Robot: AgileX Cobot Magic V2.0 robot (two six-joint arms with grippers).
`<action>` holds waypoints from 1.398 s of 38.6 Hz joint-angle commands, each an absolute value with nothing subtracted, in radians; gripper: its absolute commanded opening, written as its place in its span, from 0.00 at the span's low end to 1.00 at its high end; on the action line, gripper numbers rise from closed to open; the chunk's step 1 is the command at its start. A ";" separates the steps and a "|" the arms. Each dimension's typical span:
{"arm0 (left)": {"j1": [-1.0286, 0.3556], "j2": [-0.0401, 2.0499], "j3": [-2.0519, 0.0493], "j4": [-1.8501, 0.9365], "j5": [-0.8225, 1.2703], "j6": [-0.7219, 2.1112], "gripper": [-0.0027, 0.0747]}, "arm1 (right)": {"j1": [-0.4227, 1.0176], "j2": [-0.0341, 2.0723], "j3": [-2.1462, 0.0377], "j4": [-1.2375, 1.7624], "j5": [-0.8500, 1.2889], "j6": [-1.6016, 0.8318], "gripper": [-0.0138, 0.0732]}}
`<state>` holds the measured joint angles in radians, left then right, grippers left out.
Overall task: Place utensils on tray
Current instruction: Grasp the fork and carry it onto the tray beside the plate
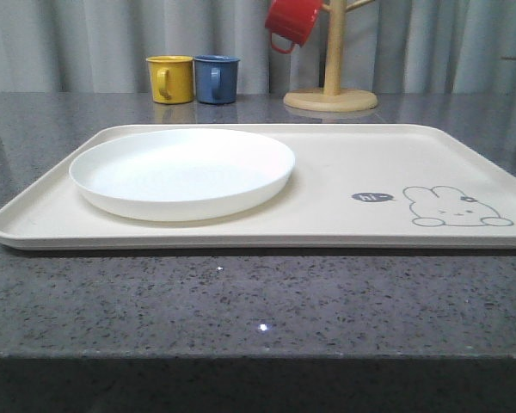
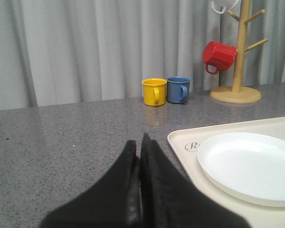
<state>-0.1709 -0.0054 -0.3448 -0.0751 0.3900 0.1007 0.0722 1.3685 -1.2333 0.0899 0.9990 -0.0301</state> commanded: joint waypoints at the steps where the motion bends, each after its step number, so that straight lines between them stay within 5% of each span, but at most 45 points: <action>1: -0.169 -0.020 -0.370 -0.086 0.310 0.091 0.01 | 0.154 1.336 -1.309 0.093 0.999 0.007 0.09; 15: -0.169 -0.020 -0.370 -0.086 0.310 0.091 0.01 | 0.519 1.509 -1.466 -0.047 1.007 0.310 0.09; 31: -0.169 -0.020 -0.370 -0.086 0.310 0.091 0.01 | 0.528 1.693 -1.484 -0.076 0.887 0.605 0.09; 54: -0.169 -0.020 -0.370 -0.086 0.310 0.091 0.01 | 0.528 1.763 -1.484 -0.045 0.928 0.634 0.10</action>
<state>-0.1709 -0.0054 -0.3448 -0.0751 0.3900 0.1007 0.5288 1.7982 -1.4520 -0.0414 0.9371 0.6329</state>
